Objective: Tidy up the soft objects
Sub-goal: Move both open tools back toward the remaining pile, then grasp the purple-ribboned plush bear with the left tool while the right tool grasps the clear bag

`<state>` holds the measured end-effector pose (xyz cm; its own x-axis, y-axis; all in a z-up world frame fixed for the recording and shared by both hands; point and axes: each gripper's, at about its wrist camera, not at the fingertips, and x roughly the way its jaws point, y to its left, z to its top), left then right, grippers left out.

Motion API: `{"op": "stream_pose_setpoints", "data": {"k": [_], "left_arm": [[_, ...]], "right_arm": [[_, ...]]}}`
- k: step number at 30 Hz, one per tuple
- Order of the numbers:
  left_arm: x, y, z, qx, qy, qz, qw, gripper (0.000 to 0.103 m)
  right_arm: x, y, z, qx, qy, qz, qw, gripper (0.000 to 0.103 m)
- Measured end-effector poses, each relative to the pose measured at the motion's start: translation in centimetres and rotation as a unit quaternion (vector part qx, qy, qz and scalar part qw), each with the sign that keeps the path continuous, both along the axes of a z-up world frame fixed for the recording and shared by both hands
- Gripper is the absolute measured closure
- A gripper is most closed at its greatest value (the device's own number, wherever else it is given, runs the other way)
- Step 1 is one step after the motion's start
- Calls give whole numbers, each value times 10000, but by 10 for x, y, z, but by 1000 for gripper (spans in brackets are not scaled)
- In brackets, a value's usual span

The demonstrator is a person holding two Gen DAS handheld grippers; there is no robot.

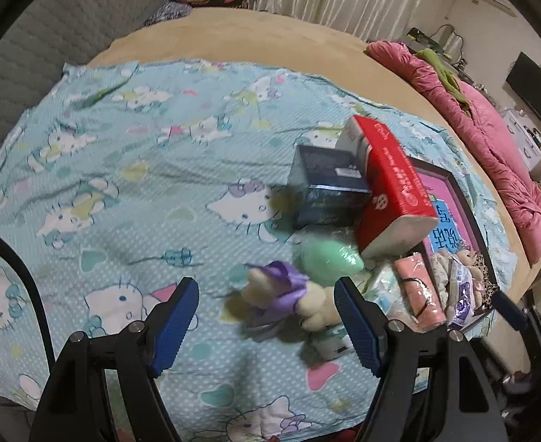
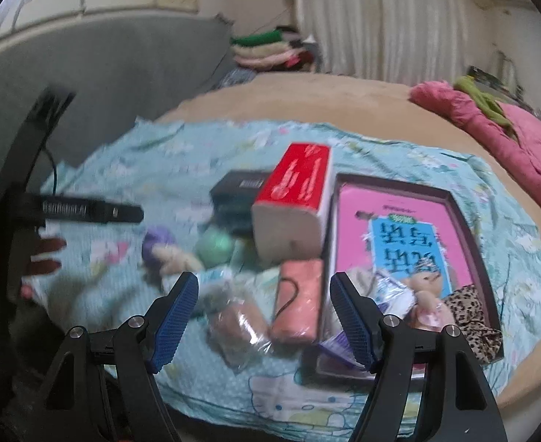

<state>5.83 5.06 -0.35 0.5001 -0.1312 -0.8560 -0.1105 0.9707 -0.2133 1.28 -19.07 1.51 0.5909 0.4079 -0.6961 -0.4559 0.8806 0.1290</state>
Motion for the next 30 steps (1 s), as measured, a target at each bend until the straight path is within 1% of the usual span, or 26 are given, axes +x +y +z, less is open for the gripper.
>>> {"op": "stream_pose_setpoints", "data": {"k": [4,8,11,15,17,22,25,28,30], "left_arm": [[0,0,-14,-53,143,12,9999,28],[0,-4,-22,-26,145,-126,9998,28],[1,-1,-30,-317,244,-100,9991,28],[2,6,-37,-910,279,233,9952,27],[4,7,-40,-1115,317,340,9927,27],[18,4,-53,-1268,609,603,9882,27],[25,5,-62,-1372,796,795,9841,27],[32,5,-70,-1302,944,990,9820,27],[35,6,-76,-1370,1044,1061,9793,27]], "right_arm": [[-3,14,-11,-236,70,236,9994,28],[-5,23,-19,-358,147,391,9985,28],[-4,25,-23,-408,200,428,9980,28],[-3,24,-26,-398,264,436,9979,28],[-2,25,-28,-399,278,424,9979,28],[1,28,-35,-454,347,466,9973,28],[2,31,-39,-547,391,520,9964,28],[5,37,-45,-701,445,600,9947,28],[7,43,-50,-831,497,692,9929,28]]}}
